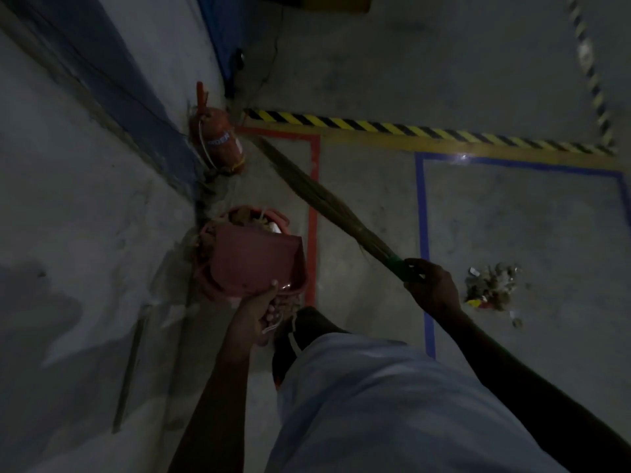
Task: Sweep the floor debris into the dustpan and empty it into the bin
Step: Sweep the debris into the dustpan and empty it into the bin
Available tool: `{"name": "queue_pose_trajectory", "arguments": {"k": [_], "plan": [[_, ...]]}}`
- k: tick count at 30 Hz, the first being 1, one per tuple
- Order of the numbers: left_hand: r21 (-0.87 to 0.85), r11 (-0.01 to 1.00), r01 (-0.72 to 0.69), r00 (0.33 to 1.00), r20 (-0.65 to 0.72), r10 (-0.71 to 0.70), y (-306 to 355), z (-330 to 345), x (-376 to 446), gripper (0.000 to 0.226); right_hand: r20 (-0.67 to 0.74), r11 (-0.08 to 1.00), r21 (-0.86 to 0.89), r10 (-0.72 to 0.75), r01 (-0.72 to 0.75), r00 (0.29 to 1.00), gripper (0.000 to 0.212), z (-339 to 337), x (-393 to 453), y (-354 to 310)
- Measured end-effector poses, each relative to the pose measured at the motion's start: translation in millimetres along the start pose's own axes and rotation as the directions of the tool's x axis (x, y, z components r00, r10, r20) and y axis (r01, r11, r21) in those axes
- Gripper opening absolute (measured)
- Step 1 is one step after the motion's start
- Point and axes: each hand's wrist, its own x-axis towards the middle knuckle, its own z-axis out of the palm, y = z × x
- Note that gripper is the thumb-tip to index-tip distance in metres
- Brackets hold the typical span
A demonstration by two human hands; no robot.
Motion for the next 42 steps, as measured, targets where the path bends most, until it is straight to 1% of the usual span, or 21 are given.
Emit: {"name": "queue_pose_trajectory", "arguments": {"k": [2,4,6,9,12,14,16,18,19,21,22,24,26,28,29,31,34,38,42], "plan": [[0.047,0.998,-0.032,0.999,-0.014,0.032,-11,34,-9,0.043,-0.019,0.998,0.052,0.021,-0.02,1.0,0.05,-22,-8,38],[0.103,0.993,-0.056,0.998,-0.007,0.057,-22,70,-13,0.04,-0.066,0.996,0.072,0.064,-0.059,0.996,0.049,-46,-15,77],[0.162,0.984,-0.075,0.997,0.028,0.071,-29,108,-19,0.038,-0.114,0.991,0.079,0.114,-0.106,0.987,0.05,-66,-22,111],[0.255,0.961,-0.102,0.993,0.088,0.082,-31,165,-31,0.042,-0.145,0.968,0.155,0.218,-0.195,0.965,0.05,-94,-32,150],[0.331,0.935,-0.126,0.986,0.147,0.081,-29,218,-40,0.046,-0.181,0.936,0.252,0.295,-0.246,0.938,0.052,-115,-38,181],[0.378,0.916,-0.135,0.983,0.17,0.075,-25,252,-44,0.046,-0.194,0.895,0.327,0.377,-0.302,0.906,0.052,-124,-40,199],[0.439,0.884,-0.163,0.977,0.198,0.082,-19,286,-49,0.046,-0.199,0.849,0.415,0.436,-0.327,0.878,0.056,-130,-40,217],[0.493,0.851,-0.183,0.968,0.242,0.068,-12,320,-49,0.046,-0.204,0.815,0.465,0.478,-0.346,0.854,0.058,-136,-41,234],[0.52,0.833,-0.186,0.964,0.259,0.054,-8,336,-47,0.046,-0.201,0.797,0.485,0.502,-0.36,0.841,0.056,-140,-40,241],[0.582,0.789,-0.197,0.96,0.277,0.035,-3,372,-39,0.044,-0.193,0.738,0.538,0.578,-0.407,0.793,0.049,-148,-35,256],[0.602,0.77,-0.21,0.956,0.29,0.034,-1,390,-33,0.043,-0.188,0.71,0.56,0.611,-0.427,0.769,0.049,-152,-32,264],[0.62,0.75,-0.231,0.945,0.326,0.021,3,428,-24,0.042,-0.178,0.67,0.587,0.655,-0.455,0.734,0.051,-160,-27,280],[0.643,0.731,-0.227,0.942,0.335,-0.002,8,467,-17,0.041,-0.163,0.635,0.591,0.697,-0.496,0.698,0.048,-168,-24,295],[0.672,0.704,-0.229,0.935,0.354,-0.034,11,508,-9,0.039,-0.179,0.616,0.582,0.733,-0.53,0.656,0.047,-177,-20,313],[0.679,0.696,-0.231,0.931,0.363,-0.045,13,528,-2,0.039,-0.19,0.625,0.564,0.735,-0.54,0.651,0.049,-179,-16,324],[0.701,0.677,-0.225,0.932,0.357,-0.06,13,562,11,0.04,-0.156,0.63,0.514,0.736,-0.582,0.658,0.055,-181,-7,344],[0.713,0.673,-0.198,0.939,0.335,-0.079,3,599,30,0.041,-0.093,0.594,0.493,0.762,-0.636,0.64,0.061,-179,12,374],[0.694,0.696,-0.183,0.941,0.329,-0.081,-16,642,66,0.037,-0.053,0.578,0.519,0.757,-0.629,0.652,0.054,-167,63,416],[0.672,0.715,-0.195,0.945,0.323,-0.045,-54,667,120,0.04,-0.017,0.588,0.529,0.728,-0.612,0.685,0.05,-126,120,462]]}}
